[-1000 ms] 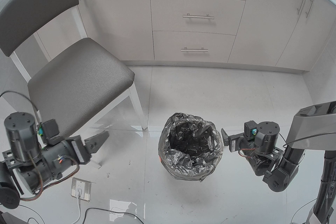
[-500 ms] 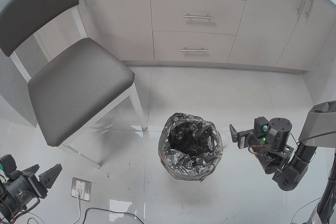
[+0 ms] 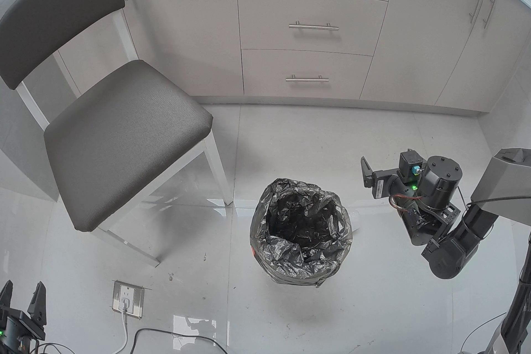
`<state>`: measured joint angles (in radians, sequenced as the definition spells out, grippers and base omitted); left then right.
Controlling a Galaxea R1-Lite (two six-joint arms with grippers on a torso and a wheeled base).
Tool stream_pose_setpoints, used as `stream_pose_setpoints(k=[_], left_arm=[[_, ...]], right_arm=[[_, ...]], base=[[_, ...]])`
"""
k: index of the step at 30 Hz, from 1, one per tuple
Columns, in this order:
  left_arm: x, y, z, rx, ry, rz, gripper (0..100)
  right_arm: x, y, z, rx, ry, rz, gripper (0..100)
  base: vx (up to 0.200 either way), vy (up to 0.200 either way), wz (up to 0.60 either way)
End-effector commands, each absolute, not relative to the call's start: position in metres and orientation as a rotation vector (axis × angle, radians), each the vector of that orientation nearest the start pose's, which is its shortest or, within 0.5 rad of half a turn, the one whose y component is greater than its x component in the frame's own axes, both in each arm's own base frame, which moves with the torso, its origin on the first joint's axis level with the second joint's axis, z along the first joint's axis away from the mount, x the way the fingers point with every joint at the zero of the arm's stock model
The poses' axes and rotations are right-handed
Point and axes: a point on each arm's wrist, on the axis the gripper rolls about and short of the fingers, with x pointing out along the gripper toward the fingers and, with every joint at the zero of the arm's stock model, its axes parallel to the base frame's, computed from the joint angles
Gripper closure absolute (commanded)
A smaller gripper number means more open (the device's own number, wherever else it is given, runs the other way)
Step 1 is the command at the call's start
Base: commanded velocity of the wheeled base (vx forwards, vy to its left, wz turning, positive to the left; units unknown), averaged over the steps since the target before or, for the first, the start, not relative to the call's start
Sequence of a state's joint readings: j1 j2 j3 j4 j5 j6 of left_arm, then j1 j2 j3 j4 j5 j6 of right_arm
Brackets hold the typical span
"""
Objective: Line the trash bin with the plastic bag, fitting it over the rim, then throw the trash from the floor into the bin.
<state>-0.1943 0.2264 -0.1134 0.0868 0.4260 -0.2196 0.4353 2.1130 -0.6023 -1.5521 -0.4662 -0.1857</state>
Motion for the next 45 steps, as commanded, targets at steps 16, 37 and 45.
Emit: stream_pose_setpoints(k=[16, 37, 45], left_arm=[[-0.023, 0.011, 0.083, -0.068, 0.075, 0.496, 0], [-0.019, 0.007, 0.084, -0.078, 0.104, 0.194, 0], [-0.018, 0.009, 0.082, -0.035, 0.080, 0.264, 0]], right_arm=[[0.381, 0.160, 0.078, -0.212, -0.017, -0.067, 0], [0.399, 0.167, 0.062, -0.244, 0.008, -0.064, 0], [0.399, 0.165, 0.059, -0.248, 0.017, -0.068, 0]], base=[[0.000, 0.000, 0.00], [0.000, 0.000, 0.00], [0.000, 0.000, 0.00]])
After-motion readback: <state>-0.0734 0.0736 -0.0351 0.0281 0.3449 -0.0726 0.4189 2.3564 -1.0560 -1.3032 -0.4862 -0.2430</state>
